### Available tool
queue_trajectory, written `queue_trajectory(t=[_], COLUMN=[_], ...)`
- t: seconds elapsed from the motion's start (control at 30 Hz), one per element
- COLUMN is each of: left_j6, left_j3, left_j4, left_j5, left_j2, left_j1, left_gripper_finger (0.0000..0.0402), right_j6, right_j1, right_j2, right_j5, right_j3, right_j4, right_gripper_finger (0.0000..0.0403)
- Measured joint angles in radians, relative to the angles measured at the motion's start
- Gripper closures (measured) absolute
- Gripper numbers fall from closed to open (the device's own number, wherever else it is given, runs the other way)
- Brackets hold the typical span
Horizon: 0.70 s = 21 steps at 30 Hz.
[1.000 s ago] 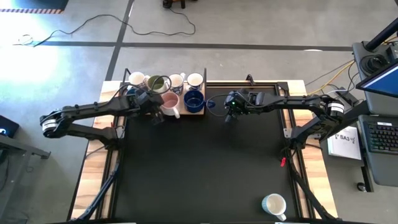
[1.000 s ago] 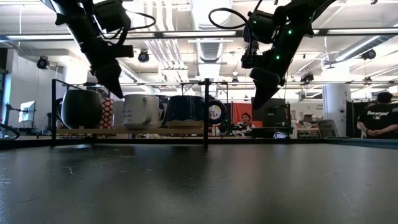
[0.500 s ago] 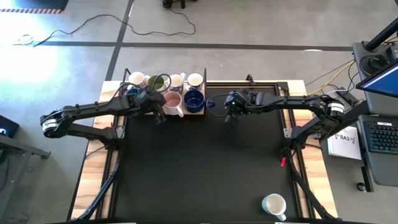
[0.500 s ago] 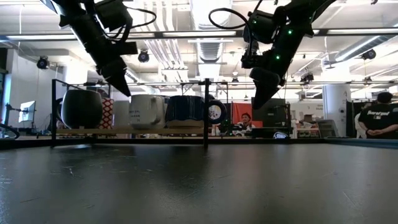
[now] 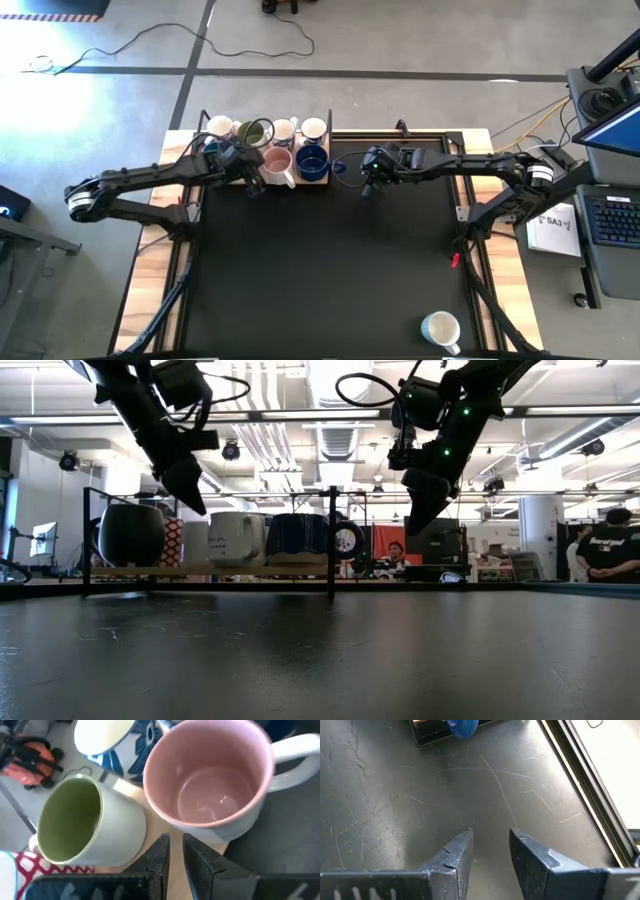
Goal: Place coffee mugs
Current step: Adjust the pink-white mug on the shelf, then put the gray patterned mug on the shelf
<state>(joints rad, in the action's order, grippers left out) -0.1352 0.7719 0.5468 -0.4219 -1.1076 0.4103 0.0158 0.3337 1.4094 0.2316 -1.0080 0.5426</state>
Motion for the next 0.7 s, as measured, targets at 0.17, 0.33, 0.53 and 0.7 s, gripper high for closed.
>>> queue_trajectory(t=[0.17,0.33,0.53,0.7], left_j6=[0.017,0.005,-0.005,-0.008], left_j3=[-0.010,-0.008,-0.008,-0.008], left_j4=[-0.021,-0.059,-0.086,-0.053], left_j5=[0.020,0.027,0.070,0.069], left_j2=[-0.027,-0.056,-0.093,-0.084], left_j1=[0.012,0.012,0.012,0.013], left_gripper_finger=[0.0366,0.0366,0.0366,0.0366], right_j6=[-0.008,-0.008,-0.008,-0.008], right_j1=[0.000,0.000,0.000,0.000], right_j2=[0.000,0.000,0.000,0.000], right_j5=[0.000,0.000,0.000,0.000], right_j3=[0.000,0.000,0.000,0.000], right_j4=[0.000,0.000,0.000,0.006], right_gripper_finger=[0.0284,0.0284,0.0284,0.0284])
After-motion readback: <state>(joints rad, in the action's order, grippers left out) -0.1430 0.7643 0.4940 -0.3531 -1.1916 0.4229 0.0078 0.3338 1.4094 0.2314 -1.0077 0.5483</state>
